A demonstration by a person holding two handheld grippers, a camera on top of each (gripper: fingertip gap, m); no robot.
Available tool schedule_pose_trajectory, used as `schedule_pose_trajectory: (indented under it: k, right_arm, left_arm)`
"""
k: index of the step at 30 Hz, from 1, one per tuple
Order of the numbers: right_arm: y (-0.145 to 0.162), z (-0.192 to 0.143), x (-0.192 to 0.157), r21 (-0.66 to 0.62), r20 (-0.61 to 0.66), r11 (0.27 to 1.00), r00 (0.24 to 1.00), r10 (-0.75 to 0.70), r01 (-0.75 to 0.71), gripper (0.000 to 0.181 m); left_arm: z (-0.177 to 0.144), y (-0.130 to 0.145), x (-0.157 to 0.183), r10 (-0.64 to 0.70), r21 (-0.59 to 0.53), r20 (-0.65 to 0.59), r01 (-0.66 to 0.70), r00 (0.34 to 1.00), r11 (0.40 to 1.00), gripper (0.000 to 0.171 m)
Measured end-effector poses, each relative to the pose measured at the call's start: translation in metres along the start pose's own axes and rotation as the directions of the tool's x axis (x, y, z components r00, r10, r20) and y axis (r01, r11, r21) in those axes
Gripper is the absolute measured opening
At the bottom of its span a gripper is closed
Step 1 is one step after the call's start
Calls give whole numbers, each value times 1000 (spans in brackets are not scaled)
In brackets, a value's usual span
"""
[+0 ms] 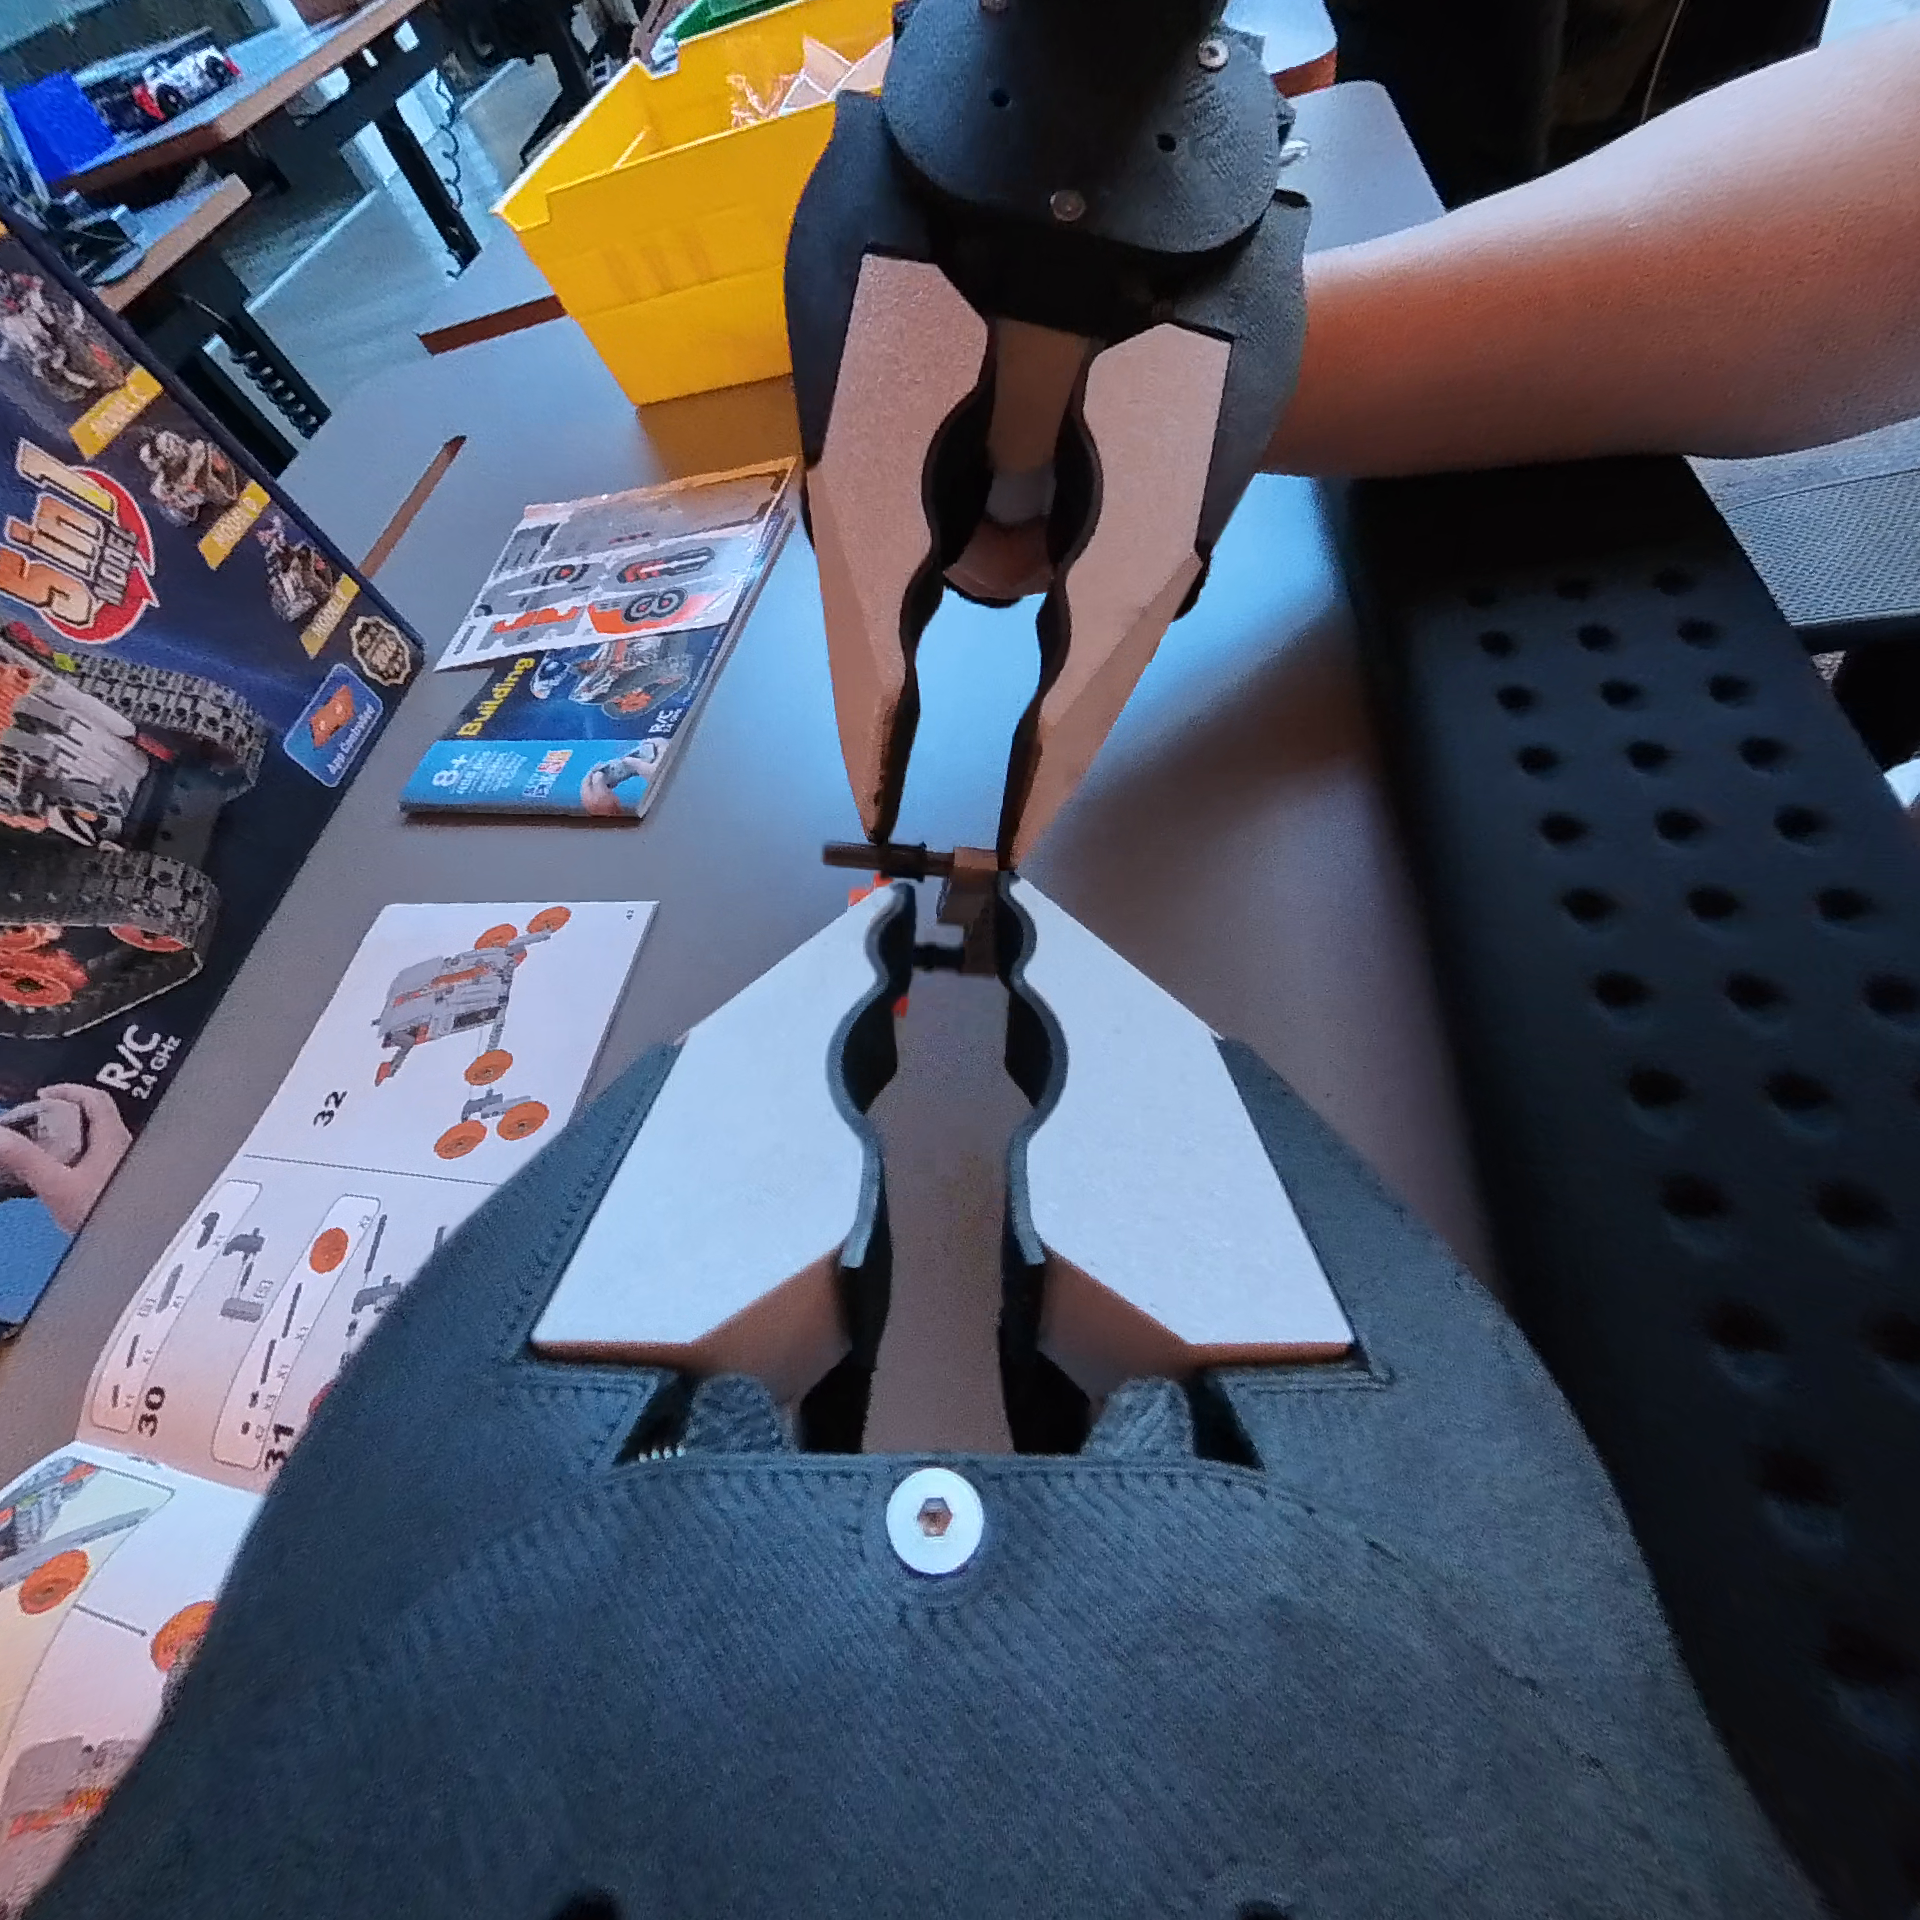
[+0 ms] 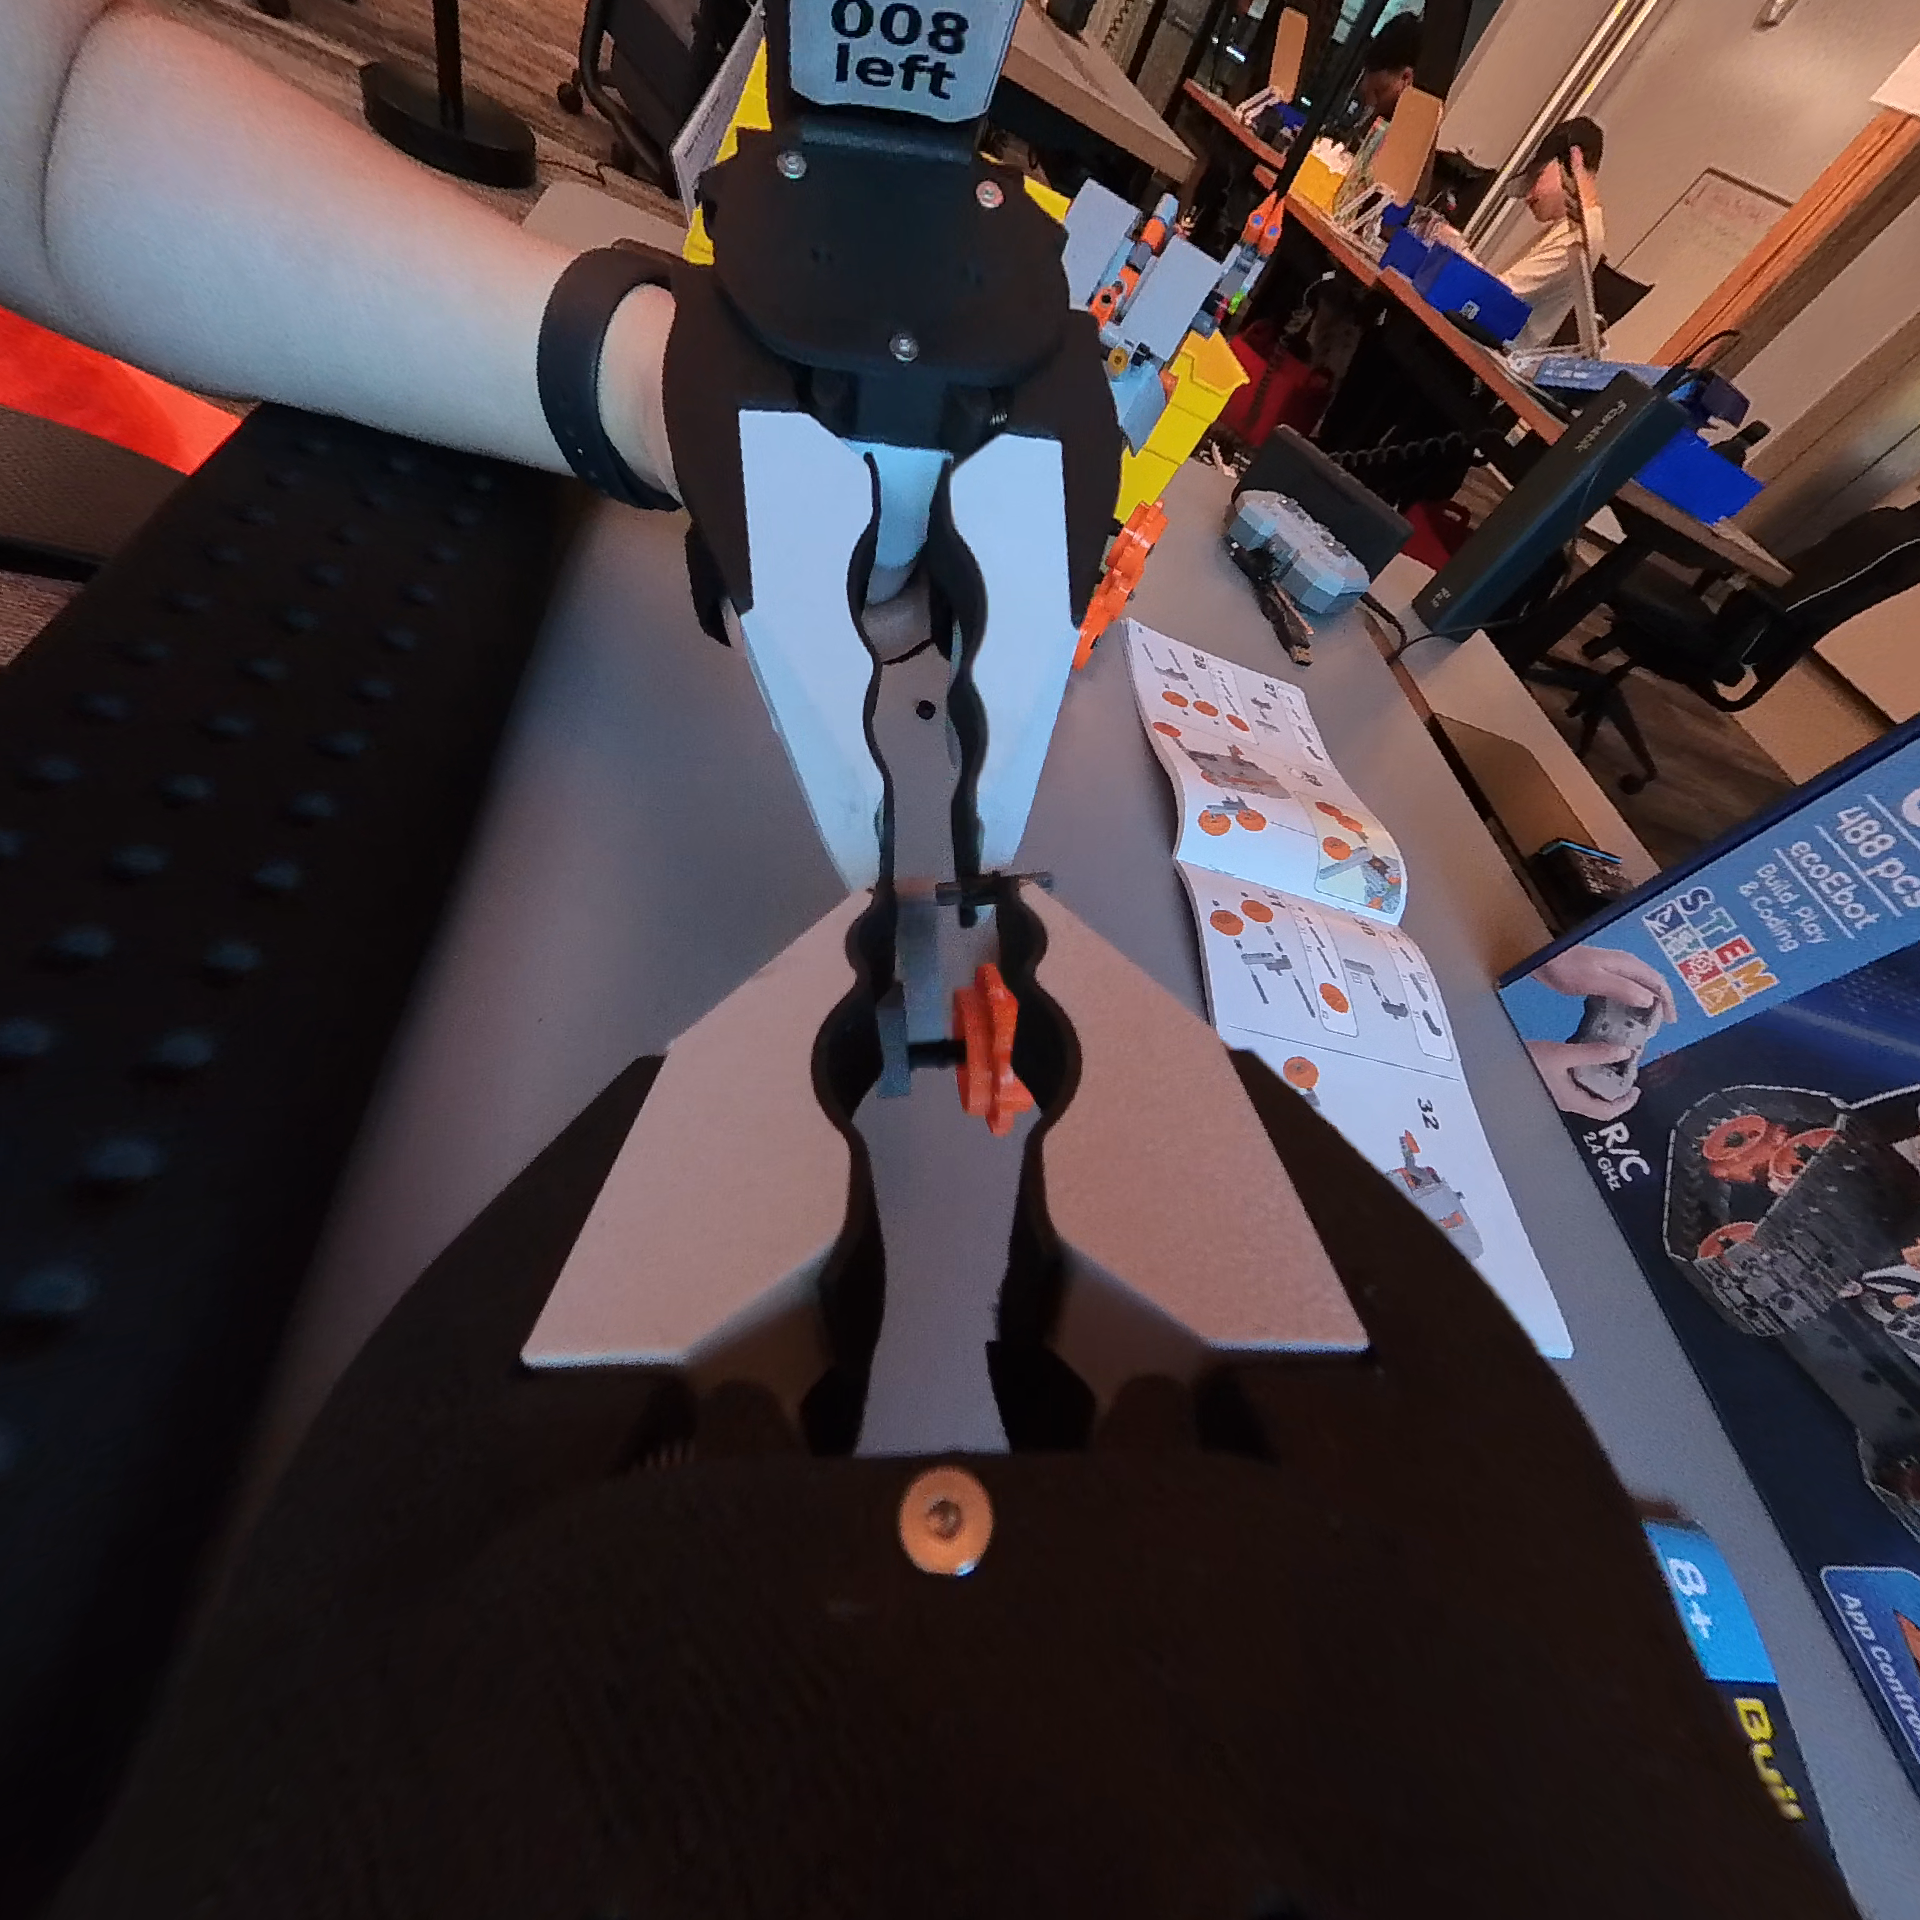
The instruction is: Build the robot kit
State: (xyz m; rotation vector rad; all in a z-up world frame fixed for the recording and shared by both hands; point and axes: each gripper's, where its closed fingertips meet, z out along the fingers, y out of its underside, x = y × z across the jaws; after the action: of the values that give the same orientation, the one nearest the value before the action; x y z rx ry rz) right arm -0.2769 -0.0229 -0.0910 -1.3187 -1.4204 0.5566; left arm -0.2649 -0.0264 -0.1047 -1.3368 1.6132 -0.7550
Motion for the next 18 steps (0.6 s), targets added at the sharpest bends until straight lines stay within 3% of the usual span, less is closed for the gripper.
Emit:
schedule_pose_trajectory:
  k: [7,10,13,18]
  right_arm:
    - [2,0,0,-5,8,1000,1000,13,-13,19]
    - [1,-1,1,11,10,1000,1000,28,-29,19]
    - [5,0,-1,-4,25,1000,999,31,-31,19]
    - [6,0,-1,-3,32,999,999,39,-39,19]
  left_arm:
    - [1,1,-7,-12,-2,40,12,999,1000,27]
    - [2,-1,-1,41,8,29,-42,999,999,12]
    - [4,2,0,83,-13,36,-83,996,996,12]
    - [5,3,0,33,-13,21,-32,999,999,12]
